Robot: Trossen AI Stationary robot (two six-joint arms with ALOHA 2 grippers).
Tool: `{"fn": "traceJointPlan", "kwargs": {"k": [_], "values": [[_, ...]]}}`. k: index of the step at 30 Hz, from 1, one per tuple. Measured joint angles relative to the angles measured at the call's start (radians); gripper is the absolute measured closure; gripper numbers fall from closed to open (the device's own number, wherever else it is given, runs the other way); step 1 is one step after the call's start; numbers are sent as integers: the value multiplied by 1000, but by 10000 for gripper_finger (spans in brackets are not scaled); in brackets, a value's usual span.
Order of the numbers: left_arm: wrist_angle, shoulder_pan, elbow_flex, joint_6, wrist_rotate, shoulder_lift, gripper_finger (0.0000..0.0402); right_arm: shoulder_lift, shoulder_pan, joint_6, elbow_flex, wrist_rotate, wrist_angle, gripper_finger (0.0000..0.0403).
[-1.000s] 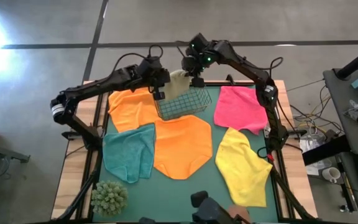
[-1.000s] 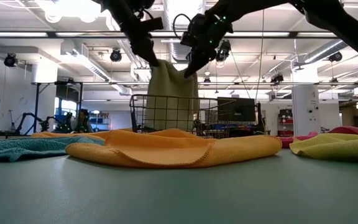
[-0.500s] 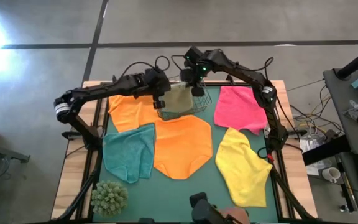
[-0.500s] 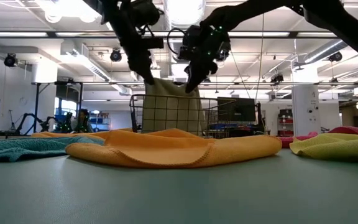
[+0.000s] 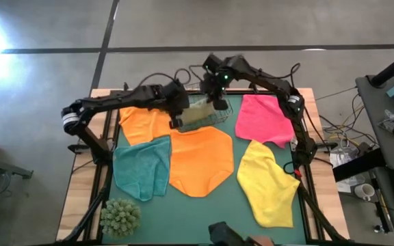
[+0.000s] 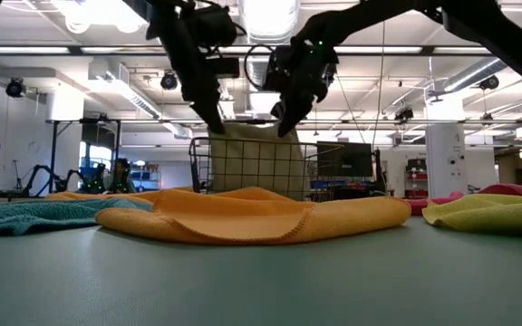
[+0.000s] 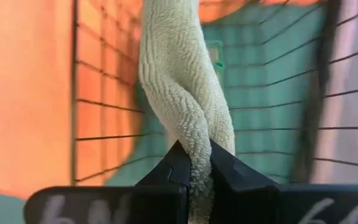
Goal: Fold microfiber towels
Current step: Put the light green microfiber cloth into the wire basket
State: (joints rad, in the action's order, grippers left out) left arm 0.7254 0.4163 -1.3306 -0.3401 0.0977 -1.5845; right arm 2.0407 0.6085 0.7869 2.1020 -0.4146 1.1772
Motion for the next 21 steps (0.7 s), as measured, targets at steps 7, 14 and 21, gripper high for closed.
{"fn": "traceJointPlan", "kwargs": {"k": [7,14,21], "values": [[5,-21,23,73,-38,-14,402,0,-3,-73,-116,-86,-16,392],[-43,-4,26,73,5,-29,401,0,-1,-189,-192,-6,-177,392],[-58,10,24,72,12,-115,402,0,0,-185,-203,53,-199,392]]}}
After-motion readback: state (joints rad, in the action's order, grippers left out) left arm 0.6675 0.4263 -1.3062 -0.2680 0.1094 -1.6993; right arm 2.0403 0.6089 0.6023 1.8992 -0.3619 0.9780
